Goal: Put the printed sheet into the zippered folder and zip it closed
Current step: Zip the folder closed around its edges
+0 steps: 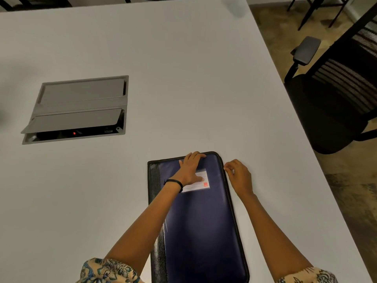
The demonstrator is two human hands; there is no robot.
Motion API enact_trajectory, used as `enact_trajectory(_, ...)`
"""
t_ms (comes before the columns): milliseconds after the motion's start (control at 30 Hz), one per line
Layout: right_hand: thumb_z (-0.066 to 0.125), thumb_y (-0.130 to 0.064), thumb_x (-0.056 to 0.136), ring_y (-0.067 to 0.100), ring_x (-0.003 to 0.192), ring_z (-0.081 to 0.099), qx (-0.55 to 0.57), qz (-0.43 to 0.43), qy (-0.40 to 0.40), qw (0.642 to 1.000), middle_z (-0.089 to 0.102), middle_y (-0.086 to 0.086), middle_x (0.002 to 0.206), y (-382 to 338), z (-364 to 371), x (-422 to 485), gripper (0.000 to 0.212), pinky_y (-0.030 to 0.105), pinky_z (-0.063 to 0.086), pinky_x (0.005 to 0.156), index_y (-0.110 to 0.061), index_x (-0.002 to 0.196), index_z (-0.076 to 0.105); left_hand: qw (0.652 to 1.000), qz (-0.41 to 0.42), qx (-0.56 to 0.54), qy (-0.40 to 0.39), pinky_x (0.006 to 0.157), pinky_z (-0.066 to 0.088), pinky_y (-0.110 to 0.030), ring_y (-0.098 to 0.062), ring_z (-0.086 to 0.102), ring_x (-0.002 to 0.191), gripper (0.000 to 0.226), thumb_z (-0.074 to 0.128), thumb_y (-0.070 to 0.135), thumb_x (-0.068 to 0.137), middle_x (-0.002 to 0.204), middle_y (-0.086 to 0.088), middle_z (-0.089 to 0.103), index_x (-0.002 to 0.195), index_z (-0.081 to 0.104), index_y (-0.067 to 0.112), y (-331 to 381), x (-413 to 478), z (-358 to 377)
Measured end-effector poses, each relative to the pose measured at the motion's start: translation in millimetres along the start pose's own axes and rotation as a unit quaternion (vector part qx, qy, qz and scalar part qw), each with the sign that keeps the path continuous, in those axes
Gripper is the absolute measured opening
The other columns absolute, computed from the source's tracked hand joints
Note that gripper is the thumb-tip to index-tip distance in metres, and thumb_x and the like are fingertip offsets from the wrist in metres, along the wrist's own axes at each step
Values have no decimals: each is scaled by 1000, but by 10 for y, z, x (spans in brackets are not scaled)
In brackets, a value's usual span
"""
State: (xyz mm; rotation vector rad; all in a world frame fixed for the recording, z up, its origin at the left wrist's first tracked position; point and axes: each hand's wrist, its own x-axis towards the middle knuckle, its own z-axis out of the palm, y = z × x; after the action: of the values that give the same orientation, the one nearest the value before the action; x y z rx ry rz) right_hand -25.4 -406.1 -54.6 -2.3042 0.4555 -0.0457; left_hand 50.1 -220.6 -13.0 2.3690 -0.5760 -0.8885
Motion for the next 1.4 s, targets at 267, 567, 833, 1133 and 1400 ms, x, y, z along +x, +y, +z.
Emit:
enact_trajectory(267, 52, -5, 90, 26, 80, 62, -4, -10, -21, 1000, 66, 16, 92, -112, -41, 375, 13, 24, 45, 67, -1, 87, 65, 999, 19, 11, -33, 113, 29, -51, -25, 31, 137, 76, 73, 15, 78, 147, -6, 34, 141, 31, 14, 56, 69, -15)
enact_trajectory(567, 52, 2, 88, 30, 82, 62, 16, 9, -35, 999, 66, 21, 91, -159, -24, 439, 14, 34, 50, 73, 2, 87, 65, 993, -59, 89, 45, 113, 27, -54, -29, 37, 132, 60, 54, 32, 92, 144, -7, 38, 144, 30, 18, 254, 216, 151)
enact_trajectory(833, 53, 2, 86, 27, 79, 63, 54, 62, 8, 997, 70, 19, 87, -306, 30, 473, 13, 30, 50, 72, 1, 84, 67, 988, -49, 135, 51, 112, 26, -55, -30, 43, 125, 42, 44, 28, 97, 136, -9, 46, 137, 41, 17, 474, 418, 259)
enact_trajectory(1133, 59, 5, 83, 19, 67, 60, 141, 123, 43, 981, 71, 24, 84, -279, 18, 471, 10, -5, 41, 52, 4, 82, 68, 980, -99, 121, 120, 113, 19, -59, -32, 47, 117, 31, 38, 27, 97, 124, -12, 52, 121, 50, 12, 629, 578, 462)
enact_trajectory(1400, 49, 5, 89, 23, 95, 62, 162, 117, 29, 979, 67, 18, 110, -230, 22, 327, 25, 5, 47, 76, 0, 110, 62, 982, -134, 85, 104, 112, 22, -58, -30, 46, 119, 30, 39, 29, 100, 125, -11, 53, 116, 57, 12, 636, 703, 381)
